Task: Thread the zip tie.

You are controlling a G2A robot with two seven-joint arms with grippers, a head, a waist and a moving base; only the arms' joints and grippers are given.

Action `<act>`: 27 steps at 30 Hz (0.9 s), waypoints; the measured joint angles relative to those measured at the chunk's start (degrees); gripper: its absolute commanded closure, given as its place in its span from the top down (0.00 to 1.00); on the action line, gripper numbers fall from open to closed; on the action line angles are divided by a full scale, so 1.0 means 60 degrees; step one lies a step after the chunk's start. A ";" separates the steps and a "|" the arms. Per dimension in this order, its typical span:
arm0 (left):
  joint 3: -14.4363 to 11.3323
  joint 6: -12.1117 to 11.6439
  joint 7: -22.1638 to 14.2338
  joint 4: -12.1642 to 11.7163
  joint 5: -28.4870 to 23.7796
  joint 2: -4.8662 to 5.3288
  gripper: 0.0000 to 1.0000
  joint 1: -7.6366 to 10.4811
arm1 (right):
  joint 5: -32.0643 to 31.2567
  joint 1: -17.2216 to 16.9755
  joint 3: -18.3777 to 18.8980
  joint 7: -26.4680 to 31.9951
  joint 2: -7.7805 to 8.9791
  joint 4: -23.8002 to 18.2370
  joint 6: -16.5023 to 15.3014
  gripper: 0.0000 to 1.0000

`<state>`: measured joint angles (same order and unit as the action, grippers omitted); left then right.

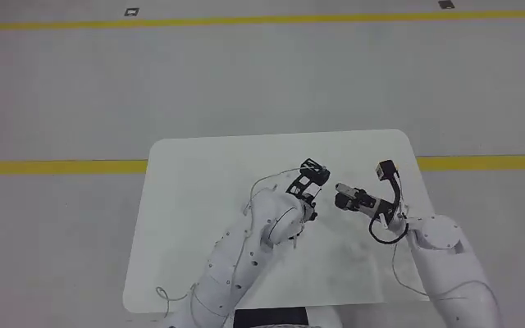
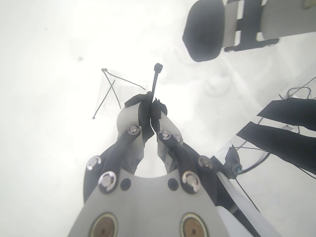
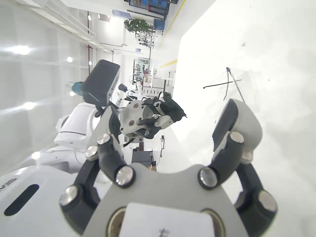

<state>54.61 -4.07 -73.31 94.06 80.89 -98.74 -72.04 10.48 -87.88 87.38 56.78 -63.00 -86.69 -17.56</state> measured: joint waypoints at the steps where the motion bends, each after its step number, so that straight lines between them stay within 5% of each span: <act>1: 0.0007 0.0031 -0.0083 -0.0015 -0.0054 0.0010 0.00 0.0028 | -0.0113 0.0057 -0.0057 -0.0014 0.0004 0.0041 -0.0045 0.55; 3: -0.0016 0.0150 -0.0295 -0.0068 -0.0001 0.0035 0.00 0.0123 | -0.0307 0.0162 -0.0170 -0.0060 0.0011 0.0123 -0.0128 0.46; 10: -0.0486 0.0339 -0.0500 -0.0321 0.0997 0.0118 0.00 0.0372 | -0.0724 0.0454 -0.0537 0.0104 0.0045 0.0281 0.0029 0.38; 27: -0.1121 0.0457 -0.0649 -0.0651 0.1486 0.0196 0.00 0.0695 | -0.0609 0.0914 -0.1216 -0.0122 0.0053 0.0518 0.0103 0.35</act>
<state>47.88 -1.33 -77.21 90.16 89.80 -97.56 -67.86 6.83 -82.40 80.08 56.05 -62.69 -83.58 -16.94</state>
